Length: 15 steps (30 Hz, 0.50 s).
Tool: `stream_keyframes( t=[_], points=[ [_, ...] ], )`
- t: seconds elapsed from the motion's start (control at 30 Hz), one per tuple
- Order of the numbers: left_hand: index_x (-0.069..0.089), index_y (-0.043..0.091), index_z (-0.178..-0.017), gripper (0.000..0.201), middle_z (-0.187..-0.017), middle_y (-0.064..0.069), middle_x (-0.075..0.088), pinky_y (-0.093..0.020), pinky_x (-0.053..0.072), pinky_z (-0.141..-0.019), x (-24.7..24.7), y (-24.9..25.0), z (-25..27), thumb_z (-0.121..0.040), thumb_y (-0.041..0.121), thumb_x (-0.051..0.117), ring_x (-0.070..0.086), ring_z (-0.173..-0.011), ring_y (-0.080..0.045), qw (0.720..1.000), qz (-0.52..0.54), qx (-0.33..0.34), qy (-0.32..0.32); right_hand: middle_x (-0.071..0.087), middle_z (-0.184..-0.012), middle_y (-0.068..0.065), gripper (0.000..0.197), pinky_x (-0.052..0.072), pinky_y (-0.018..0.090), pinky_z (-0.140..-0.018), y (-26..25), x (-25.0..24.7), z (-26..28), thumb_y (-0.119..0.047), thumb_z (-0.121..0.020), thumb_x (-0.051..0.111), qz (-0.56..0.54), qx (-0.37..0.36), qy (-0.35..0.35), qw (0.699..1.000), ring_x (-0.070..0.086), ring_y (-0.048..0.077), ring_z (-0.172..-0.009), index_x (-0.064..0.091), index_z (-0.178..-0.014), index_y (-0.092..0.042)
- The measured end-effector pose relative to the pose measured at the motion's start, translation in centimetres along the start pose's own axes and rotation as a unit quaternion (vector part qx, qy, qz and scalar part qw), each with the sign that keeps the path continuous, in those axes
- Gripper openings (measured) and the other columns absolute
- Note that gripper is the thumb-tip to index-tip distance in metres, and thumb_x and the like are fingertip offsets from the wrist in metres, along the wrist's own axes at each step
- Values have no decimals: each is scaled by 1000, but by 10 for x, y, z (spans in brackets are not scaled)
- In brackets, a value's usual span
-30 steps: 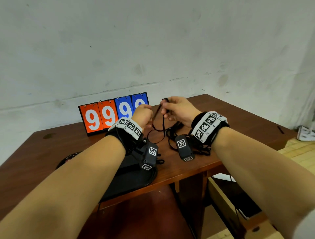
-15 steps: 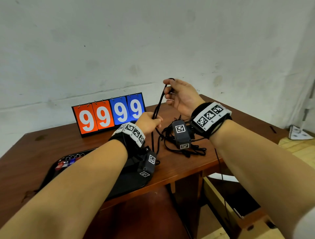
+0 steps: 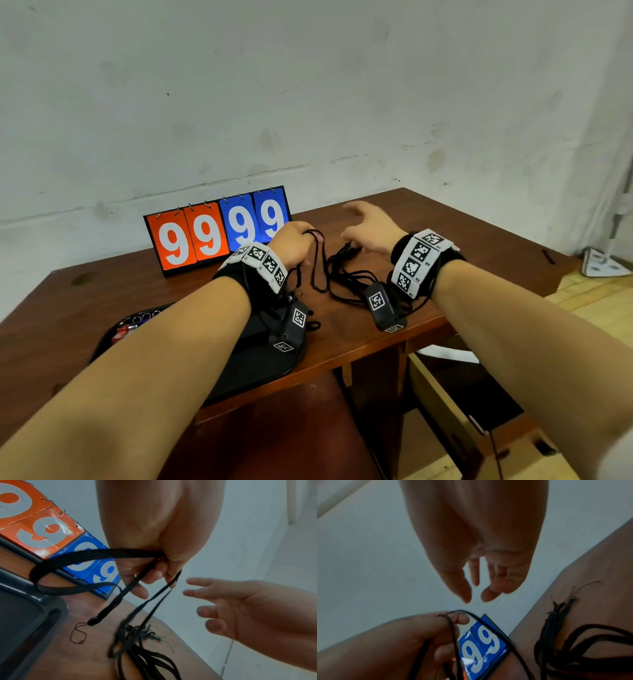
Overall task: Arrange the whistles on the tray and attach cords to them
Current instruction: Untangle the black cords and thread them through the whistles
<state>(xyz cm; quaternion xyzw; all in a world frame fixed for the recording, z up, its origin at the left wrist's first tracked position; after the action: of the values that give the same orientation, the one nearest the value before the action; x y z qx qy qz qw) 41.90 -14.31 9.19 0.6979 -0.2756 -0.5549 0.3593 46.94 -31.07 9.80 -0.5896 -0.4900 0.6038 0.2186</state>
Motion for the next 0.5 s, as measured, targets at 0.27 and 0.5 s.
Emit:
stream_keyframes(
  t=[0.27, 0.5],
  points=[
    [67, 7, -89, 17, -54, -5, 53, -27, 40, -50, -2, 24, 15, -91, 6, 50, 44, -47, -18, 998, 46, 5, -32, 66, -108, 7, 66, 61, 39, -66, -29, 31, 24, -15, -75, 69, 61, -96, -120, 986, 69, 24, -82, 44, -136, -19],
    [65, 5, -102, 20, -66, -8, 54, -24, 40, -47, -25, 33, 34, -91, 21, 62, 45, -47, -12, 998, 45, -1, -45, 69, -93, 6, 44, 49, 20, -47, -48, 23, 34, 0, -79, 61, 34, -101, -80, 991, 65, 12, -57, 57, -121, -14]
  ],
)
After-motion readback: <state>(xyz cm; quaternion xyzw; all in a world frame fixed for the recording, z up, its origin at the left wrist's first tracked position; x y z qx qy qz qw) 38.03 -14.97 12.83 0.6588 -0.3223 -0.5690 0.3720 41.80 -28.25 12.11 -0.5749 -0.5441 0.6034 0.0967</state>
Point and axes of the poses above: each hand's wrist, its own z-axis away from the middle knuckle, its own x-axis out of the palm, y = z × x, the point moved 2 cm from there along -z, towards the middle knuckle
